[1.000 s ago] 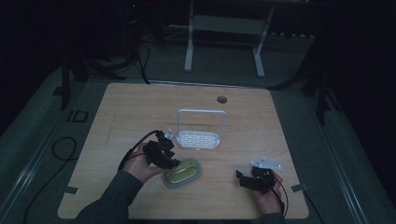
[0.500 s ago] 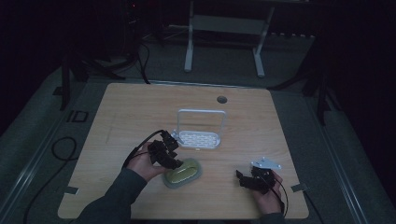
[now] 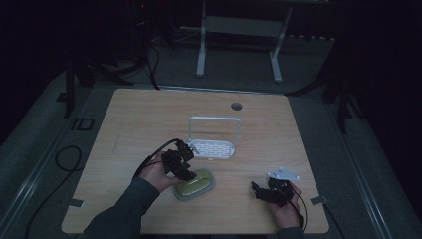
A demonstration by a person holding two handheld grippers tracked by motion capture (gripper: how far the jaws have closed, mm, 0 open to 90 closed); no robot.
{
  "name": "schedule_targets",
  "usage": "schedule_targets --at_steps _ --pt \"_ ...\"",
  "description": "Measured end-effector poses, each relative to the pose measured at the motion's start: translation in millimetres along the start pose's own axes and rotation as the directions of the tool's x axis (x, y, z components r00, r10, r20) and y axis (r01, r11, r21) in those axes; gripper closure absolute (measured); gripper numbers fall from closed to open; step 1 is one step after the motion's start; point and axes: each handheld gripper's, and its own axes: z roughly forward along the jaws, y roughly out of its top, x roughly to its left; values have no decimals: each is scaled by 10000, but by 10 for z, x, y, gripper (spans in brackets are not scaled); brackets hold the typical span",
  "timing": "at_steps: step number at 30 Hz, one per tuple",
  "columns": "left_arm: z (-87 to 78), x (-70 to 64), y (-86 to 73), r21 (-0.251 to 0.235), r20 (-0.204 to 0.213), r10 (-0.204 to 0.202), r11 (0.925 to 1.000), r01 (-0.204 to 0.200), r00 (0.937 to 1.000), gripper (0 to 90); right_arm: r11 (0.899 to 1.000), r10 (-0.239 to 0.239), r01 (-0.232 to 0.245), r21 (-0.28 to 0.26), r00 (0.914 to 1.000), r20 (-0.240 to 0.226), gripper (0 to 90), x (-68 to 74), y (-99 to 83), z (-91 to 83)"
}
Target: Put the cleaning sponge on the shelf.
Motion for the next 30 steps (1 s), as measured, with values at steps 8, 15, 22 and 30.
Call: schedule_targets --at_steps 8,15,22,30 --pt "40 -21 38 265 46 99 9996 -100 9999 564 10000 1 -1 -1 10000 -2 219 0 0 0" --pt "77 -38 70 601 124 269 9978 -276 9996 563 10000 -6 6 2 10000 3 219 0 0 0" --pt "121 -67 99 861 120 406 9954 -415 9991 562 10000 -7 7 2 10000 -1 219 -1 0 0" --pt "189 -71 123 1299 94 531 9901 -539 9985 560 10000 -9 9 -1 10000 0 219 -1 0 0"
